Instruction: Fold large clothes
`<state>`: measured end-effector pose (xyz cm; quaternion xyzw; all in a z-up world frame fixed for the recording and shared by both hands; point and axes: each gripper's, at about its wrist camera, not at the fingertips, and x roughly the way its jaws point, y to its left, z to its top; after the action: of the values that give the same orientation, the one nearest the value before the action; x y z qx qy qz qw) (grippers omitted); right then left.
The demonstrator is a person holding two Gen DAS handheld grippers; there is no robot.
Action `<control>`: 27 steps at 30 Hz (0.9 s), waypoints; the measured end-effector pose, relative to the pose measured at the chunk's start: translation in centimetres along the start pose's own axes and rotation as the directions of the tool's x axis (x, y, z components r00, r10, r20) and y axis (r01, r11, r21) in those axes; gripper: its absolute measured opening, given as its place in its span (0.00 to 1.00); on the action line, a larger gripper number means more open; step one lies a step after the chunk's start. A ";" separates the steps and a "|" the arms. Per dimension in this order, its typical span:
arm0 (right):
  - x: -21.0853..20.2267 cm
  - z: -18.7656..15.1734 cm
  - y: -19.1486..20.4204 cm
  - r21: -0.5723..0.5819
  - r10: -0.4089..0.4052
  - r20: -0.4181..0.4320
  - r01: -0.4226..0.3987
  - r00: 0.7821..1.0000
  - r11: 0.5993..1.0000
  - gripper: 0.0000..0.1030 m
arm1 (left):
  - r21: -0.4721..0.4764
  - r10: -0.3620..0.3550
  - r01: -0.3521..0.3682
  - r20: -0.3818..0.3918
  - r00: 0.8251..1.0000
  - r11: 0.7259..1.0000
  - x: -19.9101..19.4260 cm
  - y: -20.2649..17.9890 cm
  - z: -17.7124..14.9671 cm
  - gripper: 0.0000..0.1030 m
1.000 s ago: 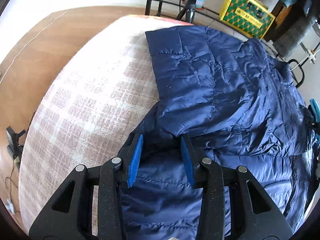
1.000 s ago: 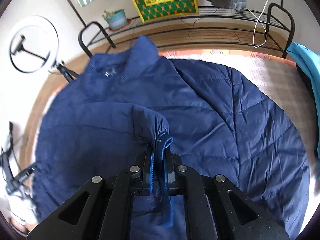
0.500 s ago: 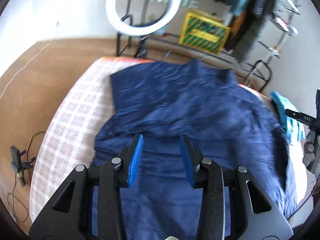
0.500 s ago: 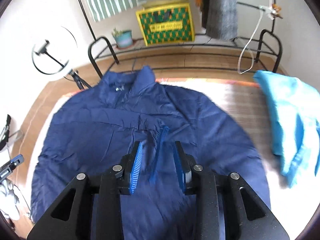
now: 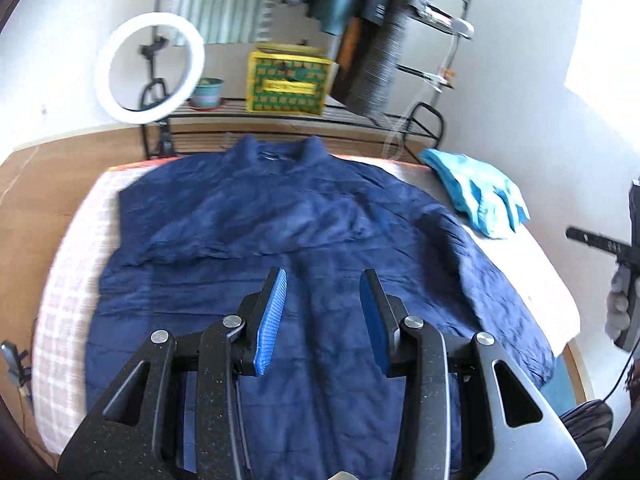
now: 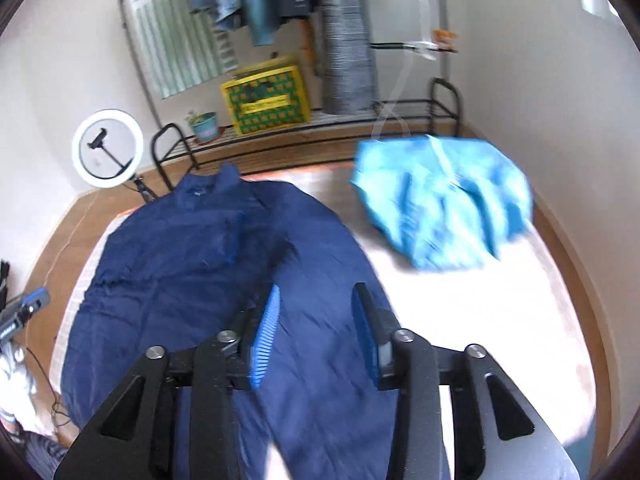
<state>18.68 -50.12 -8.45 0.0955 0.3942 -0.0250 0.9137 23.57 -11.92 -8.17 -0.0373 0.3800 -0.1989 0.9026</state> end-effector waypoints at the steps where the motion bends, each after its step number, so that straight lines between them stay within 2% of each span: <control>1: -0.9 -1.1 -1.0 0.016 -0.013 -0.005 0.013 1.000 1.000 0.37 | -0.003 -0.020 0.020 -0.013 1.000 1.000 0.4 -0.7 -0.1 0.38; 4: -3.0 -4.5 -3.9 0.054 -0.076 -0.023 0.077 0.997 0.996 0.37 | -0.026 -0.069 0.068 -0.042 0.997 0.997 1.5 -2.3 -0.6 0.38; 8: -4.0 -9.5 -7.3 0.134 -0.120 -0.084 0.131 0.989 0.982 0.37 | 0.014 -0.070 0.071 -0.061 0.996 0.997 2.6 -4.1 -1.2 0.38; 12: -3.9 -14.6 -10.6 0.306 -0.103 -0.143 0.143 0.984 0.941 0.38 | 0.032 -0.064 0.067 -0.072 0.995 0.997 3.4 -4.6 -1.7 0.38; 14: -3.4 -16.9 -11.8 0.371 -0.107 -0.167 0.163 0.980 0.914 0.51 | 0.022 -0.062 0.064 -0.081 0.995 0.998 3.6 -4.3 -1.9 0.38; 15: -3.1 -17.9 -12.2 0.395 -0.114 -0.177 0.177 0.978 0.902 0.61 | 0.010 -0.059 0.060 -0.085 0.995 0.998 3.6 -3.9 -2.0 0.38; 16: -2.5 -19.2 -12.8 0.433 -0.110 -0.196 0.187 0.974 0.882 0.64 | 0.000 -0.058 0.058 -0.087 0.995 0.998 3.6 -3.6 -2.1 0.38; 20: -0.4 -22.5 -14.2 0.567 -0.002 -0.227 0.134 0.974 0.813 0.64 | -0.035 -0.047 0.044 -0.093 0.995 0.998 4.0 -2.3 -2.2 0.38; 25: 1.1 -25.0 -15.1 0.692 0.141 -0.160 0.009 0.977 0.722 0.64 | -0.060 -0.045 0.039 -0.104 0.994 0.997 4.2 -1.4 -2.4 0.38; 27: 1.2 -25.0 -15.2 0.713 0.163 -0.135 -0.018 0.977 0.701 0.64 | -0.059 -0.037 0.031 -0.104 0.994 0.998 4.2 -1.3 -2.4 0.38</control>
<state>-0.22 -60.17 -28.46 0.4597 0.4336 -0.1202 0.7657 24.17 -14.52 -12.43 -0.0590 0.4316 -0.2052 0.8764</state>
